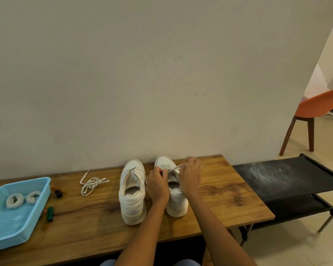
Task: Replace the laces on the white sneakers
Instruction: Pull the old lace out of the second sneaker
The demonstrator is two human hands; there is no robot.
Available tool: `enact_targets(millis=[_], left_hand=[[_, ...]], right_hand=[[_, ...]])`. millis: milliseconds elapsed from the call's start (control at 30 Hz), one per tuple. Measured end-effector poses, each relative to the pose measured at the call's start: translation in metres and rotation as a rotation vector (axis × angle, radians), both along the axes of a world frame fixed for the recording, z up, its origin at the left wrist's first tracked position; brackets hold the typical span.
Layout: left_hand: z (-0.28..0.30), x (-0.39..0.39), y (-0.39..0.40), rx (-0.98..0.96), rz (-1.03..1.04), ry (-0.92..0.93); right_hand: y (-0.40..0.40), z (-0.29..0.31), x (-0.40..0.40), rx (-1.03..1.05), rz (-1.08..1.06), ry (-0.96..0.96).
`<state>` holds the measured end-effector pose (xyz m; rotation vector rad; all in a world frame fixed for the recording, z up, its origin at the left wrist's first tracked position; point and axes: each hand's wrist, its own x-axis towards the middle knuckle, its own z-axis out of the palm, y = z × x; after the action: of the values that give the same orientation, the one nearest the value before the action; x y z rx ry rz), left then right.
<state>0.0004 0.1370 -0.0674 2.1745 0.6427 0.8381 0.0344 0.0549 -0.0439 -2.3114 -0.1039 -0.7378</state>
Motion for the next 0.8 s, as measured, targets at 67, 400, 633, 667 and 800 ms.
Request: enact_targets(millis=[67, 400, 633, 667, 800], left_hand=[[-0.001, 0.0, 0.001, 0.011, -0.001, 0.009], [-0.001, 0.0, 0.001, 0.018, 0.001, 0.026], [-0.001, 0.0, 0.001, 0.034, -0.003, 0.025], [-0.001, 0.0, 0.001, 0.033, -0.005, 0.021], [0.001, -0.001, 0.001, 0.024, -0.007, 0.023]], right_hand=[[0.0, -0.001, 0.005, -0.084, 0.164, 0.028], [0.002, 0.004, 0.003, -0.147, 0.021, 0.06], [0.003, 0.005, 0.005, -0.417, 0.258, 0.096], [0.002, 0.005, 0.005, -0.456, 0.317, 0.126], [0.003, 0.011, 0.004, -0.593, 0.262, 0.182]])
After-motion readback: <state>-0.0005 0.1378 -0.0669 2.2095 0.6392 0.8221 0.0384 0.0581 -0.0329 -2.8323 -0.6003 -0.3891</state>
